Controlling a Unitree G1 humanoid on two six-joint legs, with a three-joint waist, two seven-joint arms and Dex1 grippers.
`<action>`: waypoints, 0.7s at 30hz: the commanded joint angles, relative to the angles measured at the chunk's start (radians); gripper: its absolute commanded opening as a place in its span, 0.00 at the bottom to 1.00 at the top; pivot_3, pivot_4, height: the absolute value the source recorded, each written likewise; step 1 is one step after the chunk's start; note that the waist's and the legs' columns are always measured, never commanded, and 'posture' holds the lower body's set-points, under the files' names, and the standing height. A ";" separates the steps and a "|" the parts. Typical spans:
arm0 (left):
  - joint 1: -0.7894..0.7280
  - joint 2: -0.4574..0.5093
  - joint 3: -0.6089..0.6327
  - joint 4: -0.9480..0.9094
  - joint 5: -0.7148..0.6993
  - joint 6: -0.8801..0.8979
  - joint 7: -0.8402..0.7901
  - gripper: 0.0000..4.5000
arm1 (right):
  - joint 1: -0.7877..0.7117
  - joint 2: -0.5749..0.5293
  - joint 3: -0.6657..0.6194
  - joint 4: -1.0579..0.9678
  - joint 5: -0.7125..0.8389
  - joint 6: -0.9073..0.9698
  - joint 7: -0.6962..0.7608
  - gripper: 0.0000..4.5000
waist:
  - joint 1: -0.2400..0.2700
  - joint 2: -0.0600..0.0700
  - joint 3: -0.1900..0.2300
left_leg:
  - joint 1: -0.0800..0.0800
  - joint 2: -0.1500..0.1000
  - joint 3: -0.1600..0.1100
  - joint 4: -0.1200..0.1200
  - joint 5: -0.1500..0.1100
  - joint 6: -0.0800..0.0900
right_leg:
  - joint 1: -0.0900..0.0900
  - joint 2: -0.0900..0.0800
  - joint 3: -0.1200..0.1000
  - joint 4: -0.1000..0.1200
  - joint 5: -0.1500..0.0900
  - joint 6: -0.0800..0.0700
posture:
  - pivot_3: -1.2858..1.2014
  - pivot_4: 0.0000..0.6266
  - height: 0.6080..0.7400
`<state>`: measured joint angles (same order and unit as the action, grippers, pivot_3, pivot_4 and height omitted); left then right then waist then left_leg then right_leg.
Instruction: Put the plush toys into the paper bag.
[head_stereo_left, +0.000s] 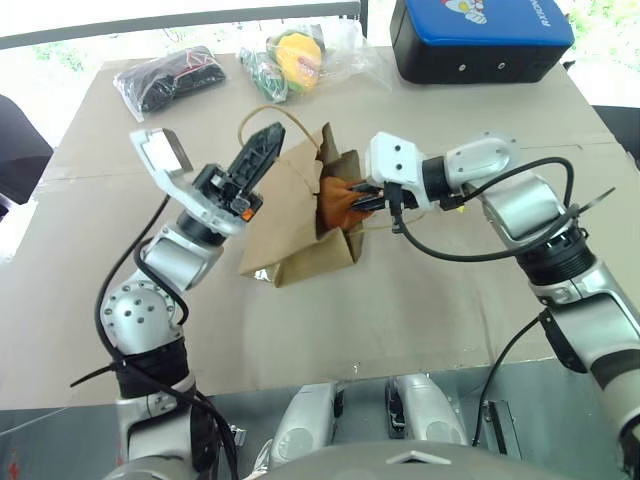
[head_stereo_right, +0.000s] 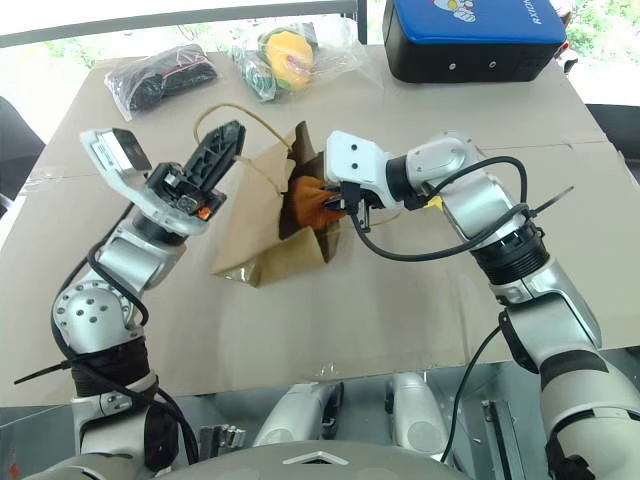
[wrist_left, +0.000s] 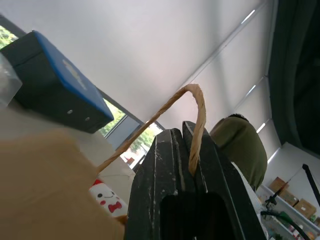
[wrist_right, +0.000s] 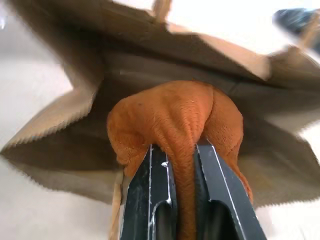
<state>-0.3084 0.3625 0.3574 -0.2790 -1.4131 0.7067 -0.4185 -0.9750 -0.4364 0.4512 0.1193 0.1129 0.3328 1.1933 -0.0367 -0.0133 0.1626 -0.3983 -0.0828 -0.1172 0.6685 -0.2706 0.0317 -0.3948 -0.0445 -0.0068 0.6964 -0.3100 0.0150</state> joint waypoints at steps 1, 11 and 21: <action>0.020 -0.009 0.009 -0.088 0.003 -0.037 0.002 0.00 | -0.058 0.073 0.021 0.042 -0.014 -0.056 0.025 0.01 | -0.001 0.000 0.000 | 0.000 0.000 0.000 0.000 0.000 0.000 | 0.000 0.000 0.000 0.000 0.000 0.000 | 0.52 0.24 1.00; 0.119 -0.046 0.032 -0.179 -0.006 -0.107 0.042 0.00 | -0.060 0.125 -0.004 0.169 -0.065 -0.189 0.038 0.56 | 0.023 0.000 0.000 | 0.000 0.000 -0.001 0.001 0.000 0.000 | 0.000 0.000 -0.001 -0.001 0.000 0.000 | 0.52 0.24 1.00; 0.166 -0.035 0.055 -0.189 0.013 -0.157 0.050 0.00 | 0.059 -0.074 -0.356 -0.077 0.137 0.163 -0.108 0.56 | 0.023 0.000 0.000 | 0.000 -0.001 -0.001 0.000 0.000 0.000 | 0.001 0.000 0.000 0.000 0.000 0.000 | 0.52 0.24 1.00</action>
<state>-0.1432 0.3202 0.3980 -0.4232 -1.3963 0.5732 -0.3656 -0.9238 -0.5008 0.1635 0.0838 0.2063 0.4414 1.1267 -0.0135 -0.0137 0.1625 -0.3980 -0.0833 -0.1179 0.6686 -0.2707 0.0317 -0.3939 -0.0447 -0.0072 0.6959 -0.3096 0.0154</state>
